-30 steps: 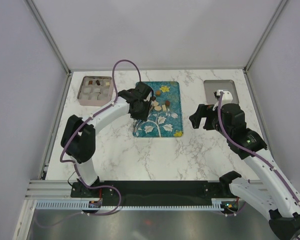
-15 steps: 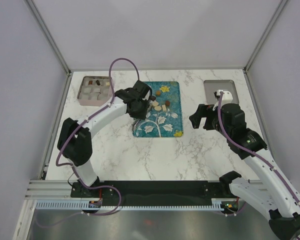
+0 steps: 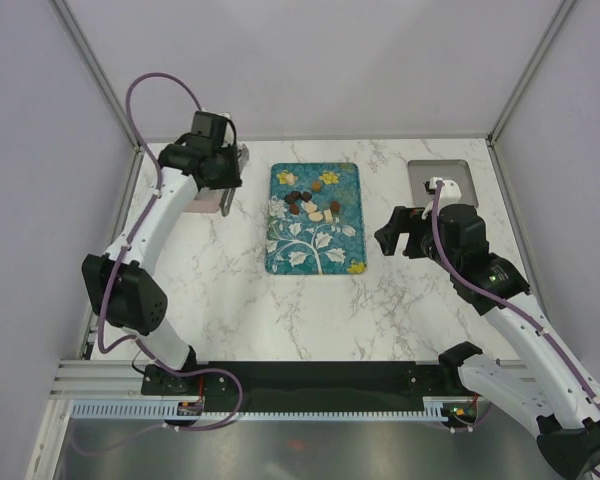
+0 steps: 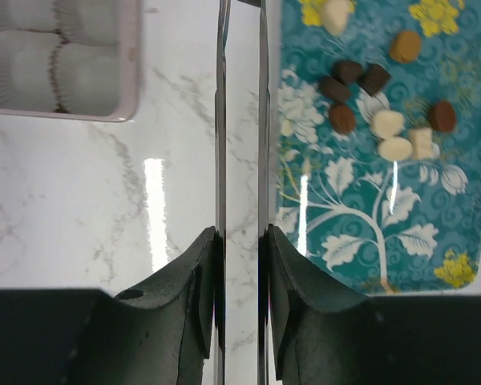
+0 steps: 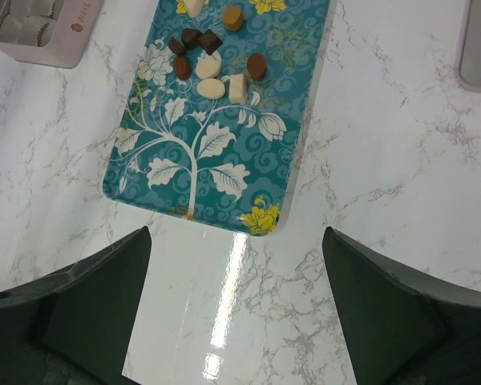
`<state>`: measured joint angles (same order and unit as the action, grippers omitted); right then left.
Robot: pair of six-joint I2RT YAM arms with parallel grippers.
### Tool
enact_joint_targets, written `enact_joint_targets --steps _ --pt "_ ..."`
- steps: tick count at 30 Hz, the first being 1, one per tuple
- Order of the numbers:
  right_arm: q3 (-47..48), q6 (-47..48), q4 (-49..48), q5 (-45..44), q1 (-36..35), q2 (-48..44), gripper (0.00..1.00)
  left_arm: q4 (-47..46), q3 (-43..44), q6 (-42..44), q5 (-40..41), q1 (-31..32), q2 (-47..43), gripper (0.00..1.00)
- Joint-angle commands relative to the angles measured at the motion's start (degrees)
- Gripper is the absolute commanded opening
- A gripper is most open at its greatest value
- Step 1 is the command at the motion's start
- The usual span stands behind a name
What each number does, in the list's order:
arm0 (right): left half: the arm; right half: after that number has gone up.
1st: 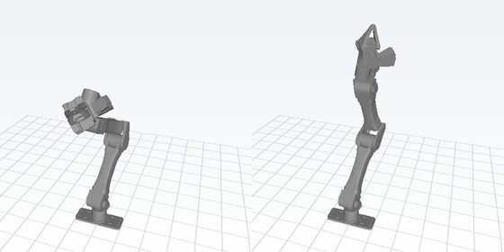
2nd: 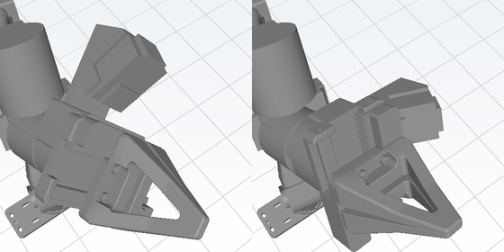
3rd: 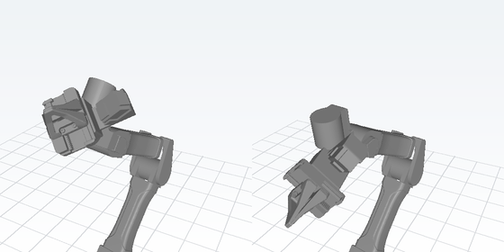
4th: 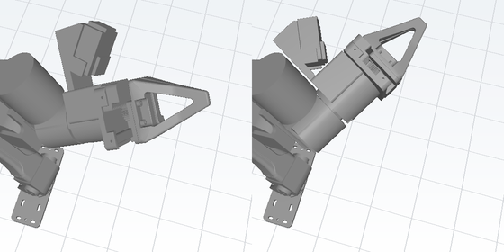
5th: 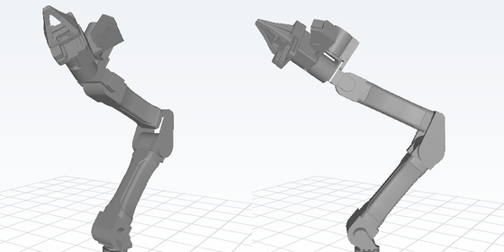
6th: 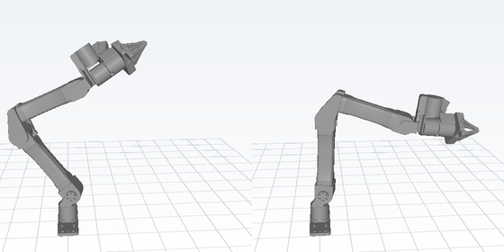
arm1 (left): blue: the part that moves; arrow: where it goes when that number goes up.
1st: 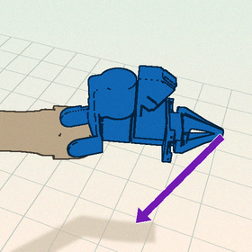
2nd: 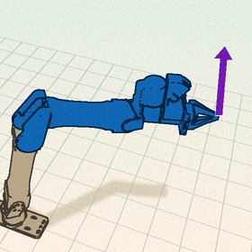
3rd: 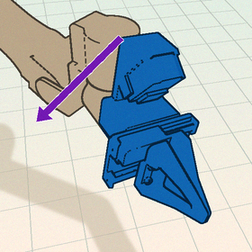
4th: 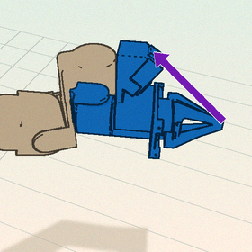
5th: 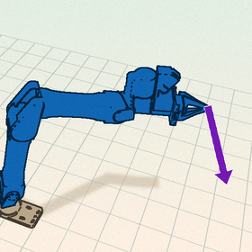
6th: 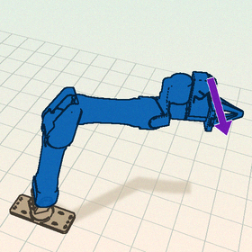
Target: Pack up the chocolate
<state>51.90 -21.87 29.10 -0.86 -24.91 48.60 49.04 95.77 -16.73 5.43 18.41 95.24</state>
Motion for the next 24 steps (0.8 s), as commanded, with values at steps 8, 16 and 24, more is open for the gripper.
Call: enact_joint_targets --steps 8,16,24 --pt "1.6 -0.4 -2.5 0.3 0.0 0.4 0.96 0.9 5.4 3.4 -4.2 -16.1 5.8 0.26" --pt "2.2 0.3 -2.5 -0.7 0.1 0.5 0.97 0.8 5.6 3.4 -4.2 -17.2 9.9 0.26" --pt "1.9 0.6 -2.7 -0.8 0.1 1.3 0.96 -0.1 2.9 3.0 -4.7 -17.2 11.5 0.27"
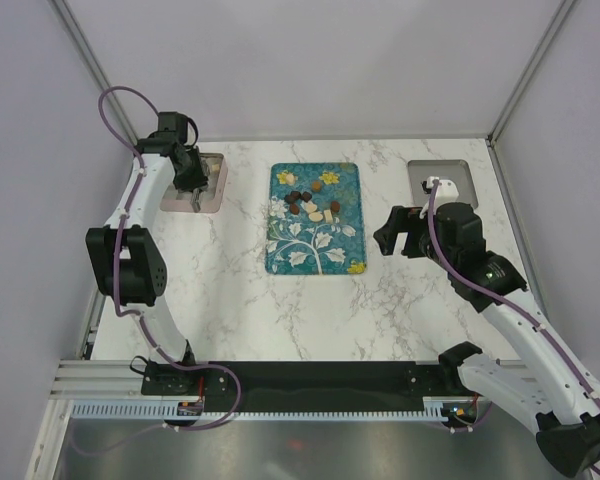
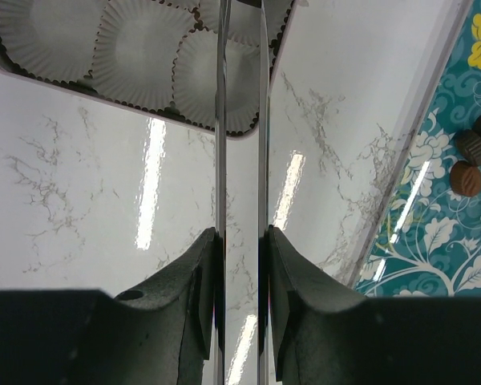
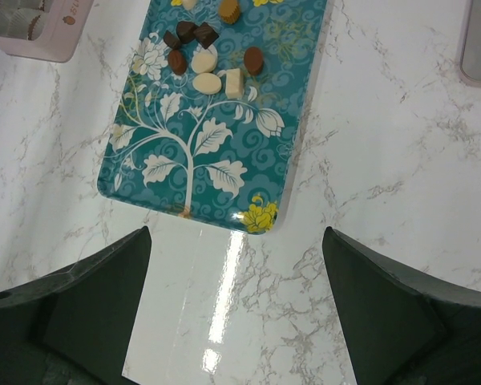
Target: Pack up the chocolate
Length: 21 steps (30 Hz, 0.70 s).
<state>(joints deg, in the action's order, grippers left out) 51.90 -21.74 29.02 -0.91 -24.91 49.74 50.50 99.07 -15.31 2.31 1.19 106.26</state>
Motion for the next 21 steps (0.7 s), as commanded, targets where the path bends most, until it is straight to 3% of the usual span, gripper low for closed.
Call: enact_joint_targets --steps 1,21 --pt "2.0 0.5 -2.7 -0.8 0.0 0.3 0.97 -1.6 -0.5 1.5 -1.7 0.0 0.7 0.27" --pt "1.6 0.8 -2.8 -1.7 0.0 0.2 0.97 -2.2 1.6 2.0 0.0 0.0 2.9 0.40"
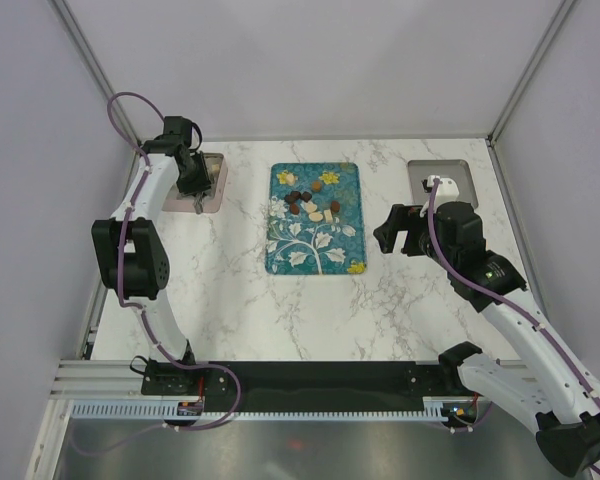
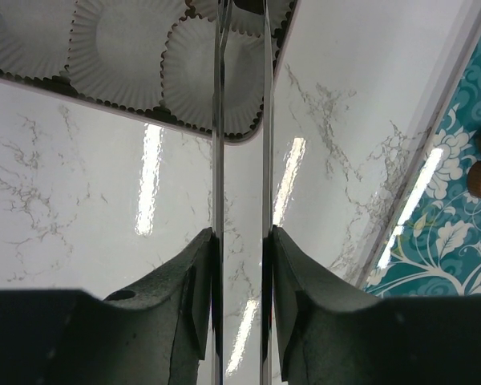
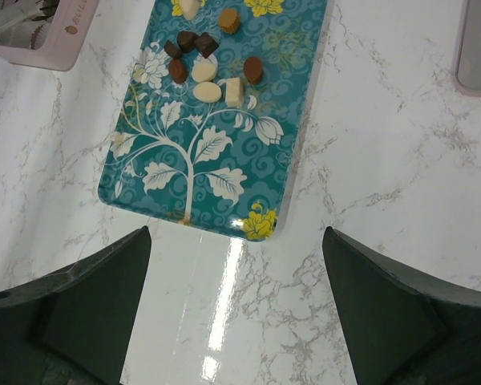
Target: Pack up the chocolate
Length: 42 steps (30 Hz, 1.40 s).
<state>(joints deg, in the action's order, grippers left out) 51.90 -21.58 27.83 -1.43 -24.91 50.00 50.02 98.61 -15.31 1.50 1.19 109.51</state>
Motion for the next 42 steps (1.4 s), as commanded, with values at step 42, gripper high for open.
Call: enact_joint_targets --steps 42 --pt "3.1 -1.4 2.0 -0.5 0.0 -3.9 0.96 -4.6 -9.6 0.8 6.8 30.0 -18.8 0.45"
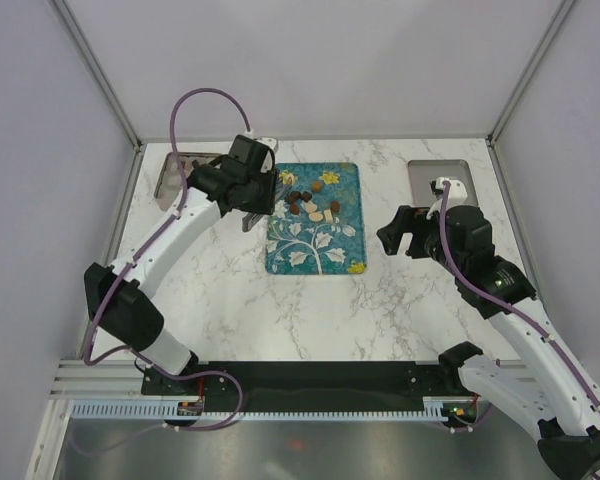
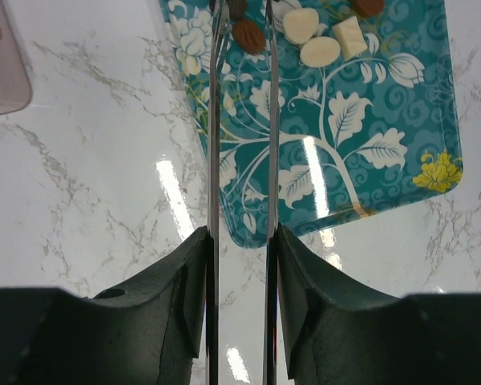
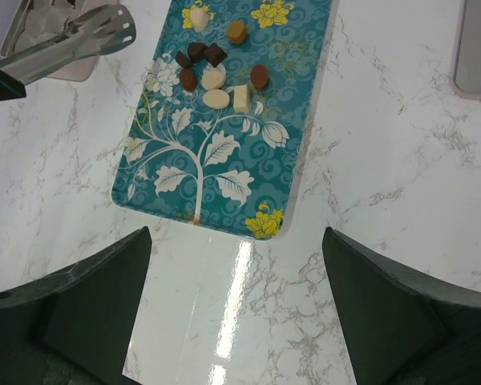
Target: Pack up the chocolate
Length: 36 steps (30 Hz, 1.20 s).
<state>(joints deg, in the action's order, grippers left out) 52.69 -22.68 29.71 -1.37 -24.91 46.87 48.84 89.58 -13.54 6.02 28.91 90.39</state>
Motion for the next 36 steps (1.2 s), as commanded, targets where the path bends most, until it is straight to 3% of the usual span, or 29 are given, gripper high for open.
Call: enact_joint_targets --steps 1,9,17,36 --pt "2.3 -0.4 0.3 -0.6 0.1 -0.8 0.96 -3.6 -1.3 -1.2 2.4 2.9 0.7 0.45" --pt "2.5 -0.1 0.3 -0.7 0.0 -0.7 0.96 -5.7 -3.9 -1.6 4.1 6.5 4.9 0.46" --pt "2.6 0.2 0.3 -0.9 0.0 -0.6 0.96 -6.0 -4.2 -2.1 7.8 6.8 8.7 0.48" --pt "2.1 0.9 0.3 -2.0 0.0 -0.6 0.96 -7.4 -1.8 -2.9 7.1 6.6 16.0 0.49"
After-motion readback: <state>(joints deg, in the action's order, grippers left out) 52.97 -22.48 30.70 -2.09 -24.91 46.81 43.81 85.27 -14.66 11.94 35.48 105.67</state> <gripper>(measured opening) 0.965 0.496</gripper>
